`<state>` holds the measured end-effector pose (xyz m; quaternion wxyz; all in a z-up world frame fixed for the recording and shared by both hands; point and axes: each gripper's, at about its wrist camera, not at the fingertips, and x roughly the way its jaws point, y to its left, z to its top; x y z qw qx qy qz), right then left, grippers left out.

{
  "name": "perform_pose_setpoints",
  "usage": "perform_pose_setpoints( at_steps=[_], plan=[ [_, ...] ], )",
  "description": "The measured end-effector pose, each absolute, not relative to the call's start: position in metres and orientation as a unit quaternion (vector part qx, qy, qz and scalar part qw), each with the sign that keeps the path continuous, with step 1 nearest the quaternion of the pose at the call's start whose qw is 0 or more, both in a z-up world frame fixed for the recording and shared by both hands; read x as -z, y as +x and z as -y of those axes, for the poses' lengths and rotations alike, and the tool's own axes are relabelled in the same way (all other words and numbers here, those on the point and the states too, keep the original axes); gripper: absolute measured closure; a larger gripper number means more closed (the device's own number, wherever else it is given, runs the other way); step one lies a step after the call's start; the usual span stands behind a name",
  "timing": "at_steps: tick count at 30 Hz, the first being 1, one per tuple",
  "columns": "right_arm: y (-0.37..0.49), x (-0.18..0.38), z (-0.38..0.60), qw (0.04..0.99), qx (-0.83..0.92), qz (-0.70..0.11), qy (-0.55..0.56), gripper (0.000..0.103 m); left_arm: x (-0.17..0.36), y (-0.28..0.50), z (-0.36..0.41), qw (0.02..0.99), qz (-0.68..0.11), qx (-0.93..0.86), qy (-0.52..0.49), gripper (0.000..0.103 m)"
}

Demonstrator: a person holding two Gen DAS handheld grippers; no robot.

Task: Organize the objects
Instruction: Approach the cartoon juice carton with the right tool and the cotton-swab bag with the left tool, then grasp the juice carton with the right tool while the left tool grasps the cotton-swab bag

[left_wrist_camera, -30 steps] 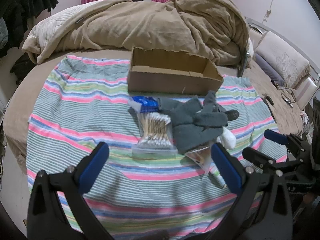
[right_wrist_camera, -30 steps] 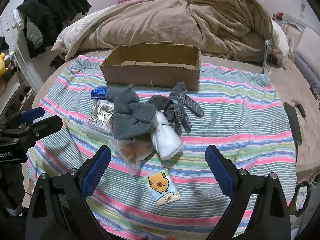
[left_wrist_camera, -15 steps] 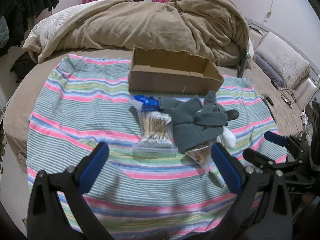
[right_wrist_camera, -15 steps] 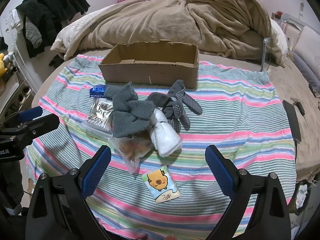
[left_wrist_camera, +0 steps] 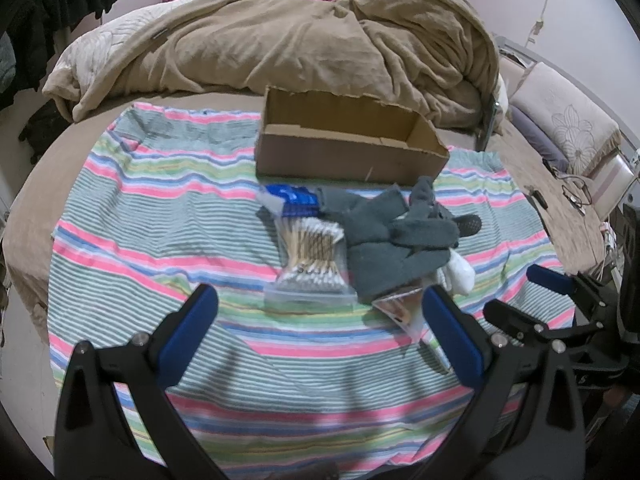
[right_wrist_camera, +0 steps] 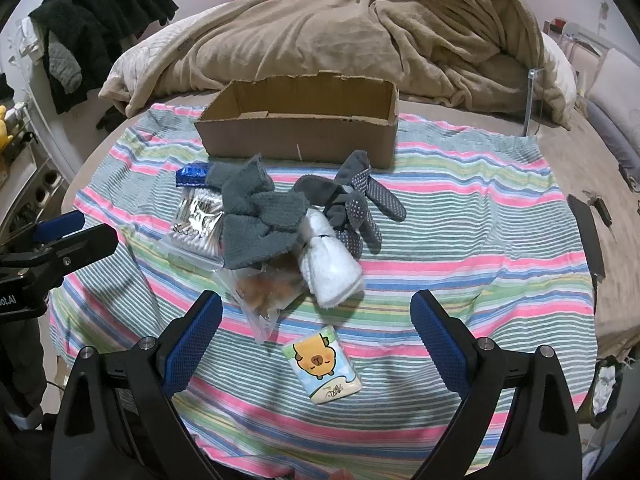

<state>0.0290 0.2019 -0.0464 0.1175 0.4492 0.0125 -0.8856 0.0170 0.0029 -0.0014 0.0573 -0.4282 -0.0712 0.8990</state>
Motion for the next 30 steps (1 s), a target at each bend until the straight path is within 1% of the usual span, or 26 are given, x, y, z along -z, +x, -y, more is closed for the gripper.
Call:
perform_pose_setpoints(
  at_steps=[12,19,22,24,26,30],
  plan=[
    [0.022,0.078,-0.202,0.114,0.865,-0.017,0.488,0.006,0.034,-0.002,-0.004,0.067,0.077,-0.882,-0.461,0.001],
    [0.017,0.109,-0.203,0.113,0.844,-0.022,0.524,0.006,0.058,-0.017,-0.006,0.07,0.075,-0.87,-0.482,0.001],
    [0.016,0.121,-0.203,0.113,0.833,-0.029,0.541,0.007,0.068,-0.023,-0.005,0.078,0.086,-0.861,-0.494,0.001],
    [0.015,0.127,-0.202,0.115,0.828,-0.034,0.549,0.016,0.074,-0.024,-0.005,0.08,0.085,-0.859,-0.499,0.001],
    [0.013,0.133,-0.202,0.117,0.82,-0.037,0.559,0.022,0.078,-0.026,-0.006,0.079,0.082,-0.856,-0.504,0.001],
    [0.013,0.139,-0.198,0.133,0.812,-0.05,0.566,0.029,0.081,-0.03,-0.006,0.077,0.079,-0.854,-0.508,0.001]
  ],
)
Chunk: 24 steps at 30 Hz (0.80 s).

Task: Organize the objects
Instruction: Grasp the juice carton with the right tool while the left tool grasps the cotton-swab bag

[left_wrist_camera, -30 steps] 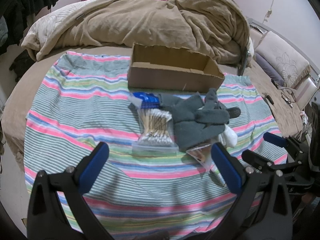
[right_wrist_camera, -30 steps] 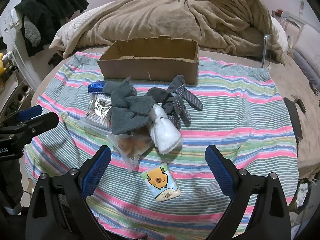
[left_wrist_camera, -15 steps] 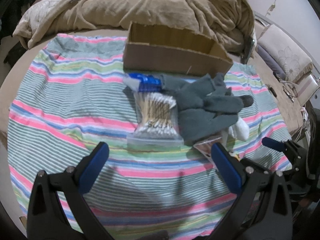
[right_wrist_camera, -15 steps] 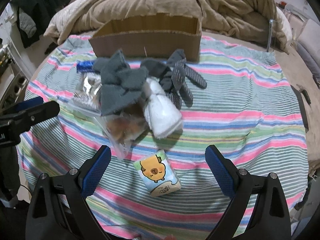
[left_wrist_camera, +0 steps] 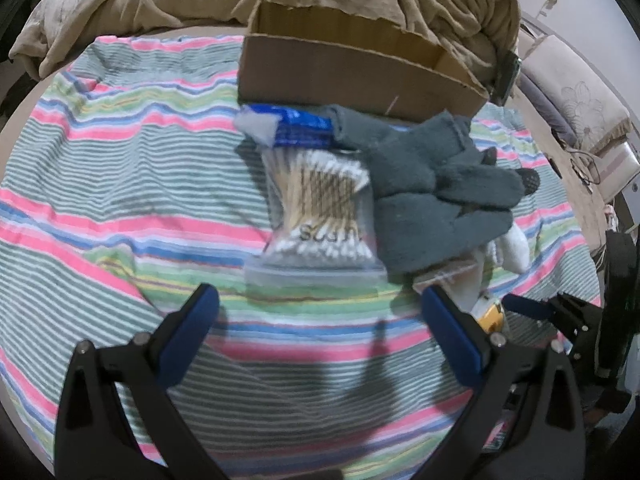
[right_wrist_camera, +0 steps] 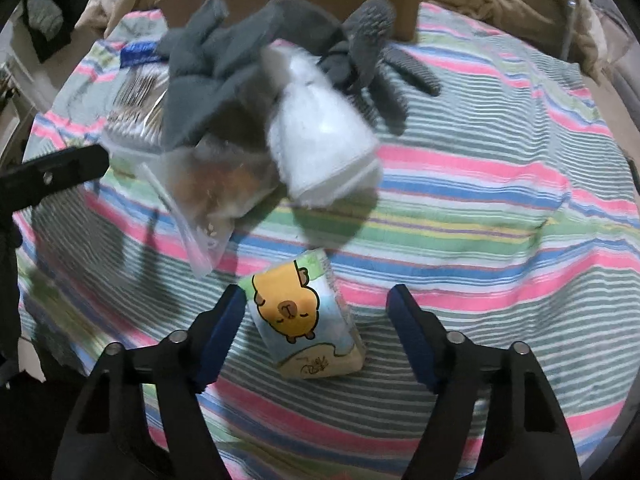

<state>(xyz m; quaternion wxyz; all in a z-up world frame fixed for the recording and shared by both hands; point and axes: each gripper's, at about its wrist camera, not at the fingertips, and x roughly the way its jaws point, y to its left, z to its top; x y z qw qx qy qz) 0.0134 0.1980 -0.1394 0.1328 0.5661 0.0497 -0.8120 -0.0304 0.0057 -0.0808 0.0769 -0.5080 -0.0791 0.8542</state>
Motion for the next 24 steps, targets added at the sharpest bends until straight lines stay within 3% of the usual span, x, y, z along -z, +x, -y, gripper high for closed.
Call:
perform_pose_setpoints(
  at_steps=[7,12,21,24],
  plan=[
    [0.018,0.148,-0.187,0.151,0.806,-0.096,0.563,0.037,0.084,-0.04,-0.001,0.069,0.072,-0.855,-0.508,0.001],
    [0.015,0.147,-0.201,0.145,0.809,-0.076,0.565,0.071,0.086,-0.052,0.004,0.065,0.063,-0.857,-0.507,0.001],
    [0.006,0.13,-0.236,0.164,0.812,-0.011,0.56,0.076,0.097,-0.075,0.001,0.072,0.049,-0.855,-0.512,0.014],
    [0.008,0.123,-0.245,0.166,0.818,-0.004,0.55,0.076,0.102,-0.081,0.0,0.077,0.051,-0.852,-0.516,0.025]
  ],
)
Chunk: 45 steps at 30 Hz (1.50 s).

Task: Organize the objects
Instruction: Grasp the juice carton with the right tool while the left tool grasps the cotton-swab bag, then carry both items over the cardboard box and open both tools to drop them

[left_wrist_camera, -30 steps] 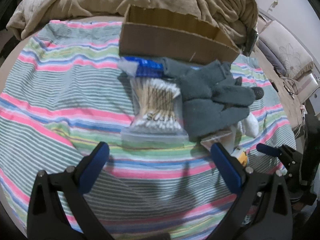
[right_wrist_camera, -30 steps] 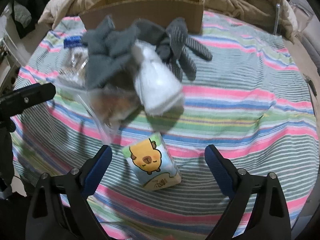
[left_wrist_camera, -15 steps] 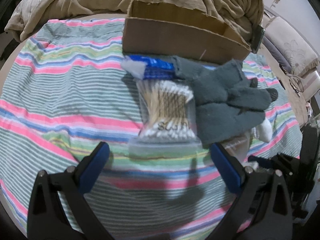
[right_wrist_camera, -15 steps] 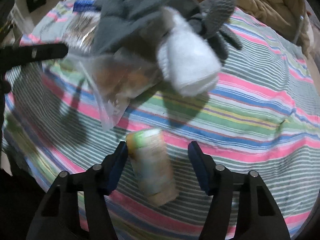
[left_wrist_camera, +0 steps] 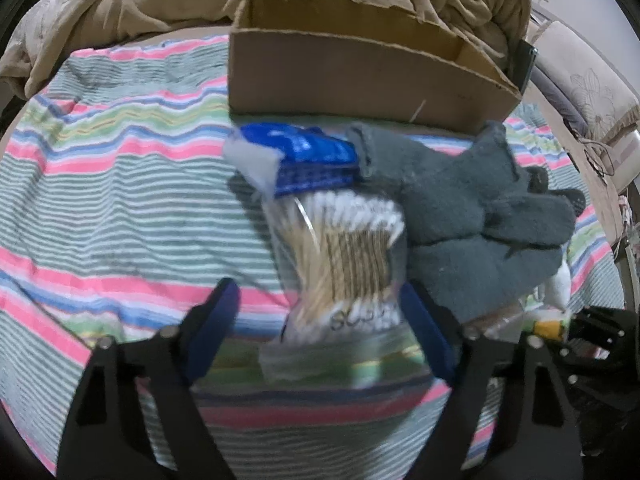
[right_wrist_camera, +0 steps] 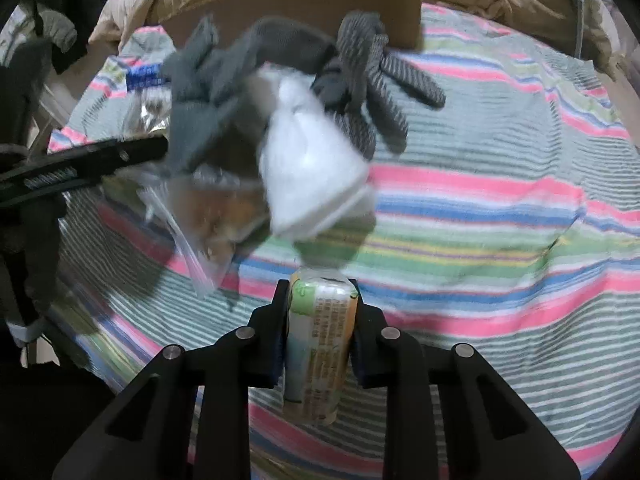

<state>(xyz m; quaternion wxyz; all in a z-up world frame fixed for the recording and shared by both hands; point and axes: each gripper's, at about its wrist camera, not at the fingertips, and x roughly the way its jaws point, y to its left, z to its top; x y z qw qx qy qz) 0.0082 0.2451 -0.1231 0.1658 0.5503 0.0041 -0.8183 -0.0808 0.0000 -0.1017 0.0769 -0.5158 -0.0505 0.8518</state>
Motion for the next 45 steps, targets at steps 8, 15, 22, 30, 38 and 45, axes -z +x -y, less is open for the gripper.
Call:
perform_pose_setpoints(
  at_steps=[8,15,22,30,38,45],
  plan=[
    [0.003,0.109,-0.274,0.161,0.832,0.018,0.53,0.077,0.097,-0.081,-0.001,0.096,0.064,-0.857,-0.503,0.057],
    [-0.007,0.096,-0.241,0.163,0.845,0.02,0.508,0.077,0.084,-0.068,-0.001,0.114,0.078,-0.86,-0.491,0.068],
    [-0.006,0.076,-0.24,0.161,0.858,0.018,0.488,0.077,0.067,-0.057,0.003,0.129,0.094,-0.868,-0.47,0.077],
    [-0.008,0.057,-0.24,0.162,0.869,0.015,0.468,0.077,0.045,-0.047,0.008,0.139,0.1,-0.877,-0.449,0.078],
    [-0.021,0.038,-0.234,0.172,0.878,0.011,0.446,0.077,0.018,-0.046,0.016,0.133,0.107,-0.889,-0.425,0.078],
    [-0.04,0.021,-0.23,0.182,0.888,0.01,0.421,0.077,0.001,-0.055,0.02,0.131,0.109,-0.898,-0.407,0.078]
  ],
)
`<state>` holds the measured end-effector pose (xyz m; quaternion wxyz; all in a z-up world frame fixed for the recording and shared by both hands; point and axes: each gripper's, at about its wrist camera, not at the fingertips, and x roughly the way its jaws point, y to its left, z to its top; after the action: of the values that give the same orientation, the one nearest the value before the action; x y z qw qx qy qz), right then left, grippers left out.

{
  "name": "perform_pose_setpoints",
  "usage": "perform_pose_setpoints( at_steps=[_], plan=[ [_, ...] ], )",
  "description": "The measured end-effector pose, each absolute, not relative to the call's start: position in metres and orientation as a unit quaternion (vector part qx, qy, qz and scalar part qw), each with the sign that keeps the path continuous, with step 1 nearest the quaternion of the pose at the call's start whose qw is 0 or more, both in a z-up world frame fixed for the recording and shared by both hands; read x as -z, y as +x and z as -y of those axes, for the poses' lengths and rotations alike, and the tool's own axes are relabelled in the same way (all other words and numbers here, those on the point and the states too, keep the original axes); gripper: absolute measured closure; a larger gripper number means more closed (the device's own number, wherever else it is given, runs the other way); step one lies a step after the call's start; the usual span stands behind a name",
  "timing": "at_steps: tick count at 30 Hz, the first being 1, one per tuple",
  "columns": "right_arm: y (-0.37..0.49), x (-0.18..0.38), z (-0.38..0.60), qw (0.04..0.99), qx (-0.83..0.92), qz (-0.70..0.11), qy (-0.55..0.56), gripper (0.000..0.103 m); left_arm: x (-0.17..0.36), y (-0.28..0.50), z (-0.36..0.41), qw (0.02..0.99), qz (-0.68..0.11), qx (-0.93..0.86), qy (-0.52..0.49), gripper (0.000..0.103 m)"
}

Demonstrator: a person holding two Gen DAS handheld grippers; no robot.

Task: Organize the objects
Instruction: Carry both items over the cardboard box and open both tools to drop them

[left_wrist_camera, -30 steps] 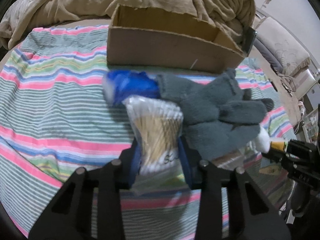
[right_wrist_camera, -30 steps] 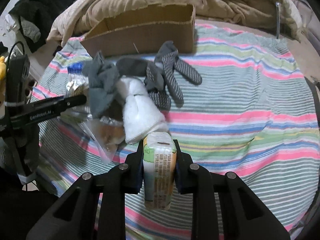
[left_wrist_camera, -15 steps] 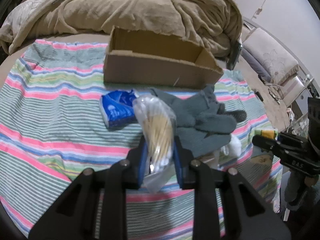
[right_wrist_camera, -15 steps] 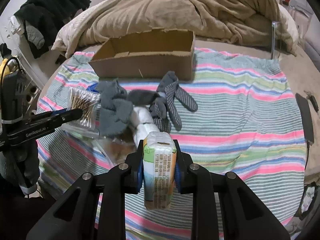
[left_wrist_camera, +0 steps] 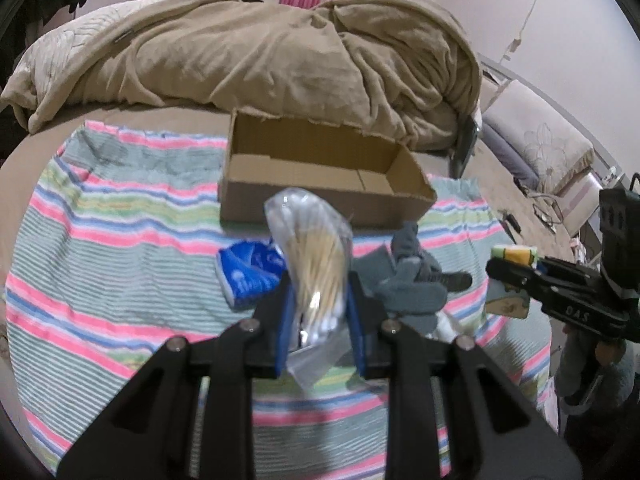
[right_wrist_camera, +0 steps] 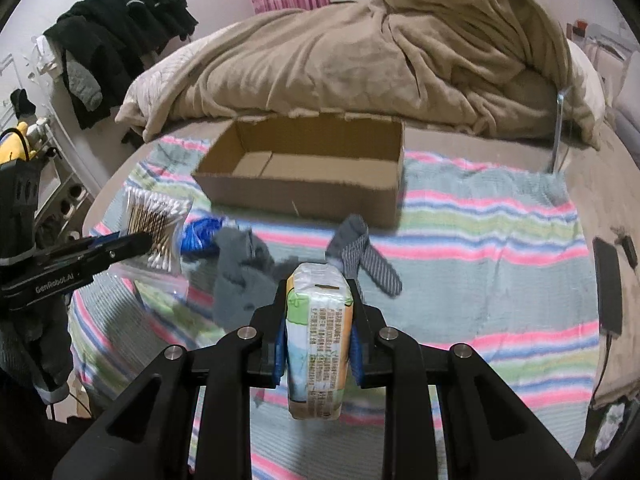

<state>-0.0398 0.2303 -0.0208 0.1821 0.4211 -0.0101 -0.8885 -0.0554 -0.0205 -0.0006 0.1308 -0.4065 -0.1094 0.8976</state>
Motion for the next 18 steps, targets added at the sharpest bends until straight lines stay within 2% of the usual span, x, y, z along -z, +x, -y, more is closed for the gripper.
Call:
perform_pose_setpoints(
  at_steps=[18],
  plan=[
    [-0.107,0.004,-0.221,0.203,0.898,-0.007,0.39,0.077,-0.025,-0.108,0.0,0.155,0.091,-0.91,-0.373,0.078]
  ],
)
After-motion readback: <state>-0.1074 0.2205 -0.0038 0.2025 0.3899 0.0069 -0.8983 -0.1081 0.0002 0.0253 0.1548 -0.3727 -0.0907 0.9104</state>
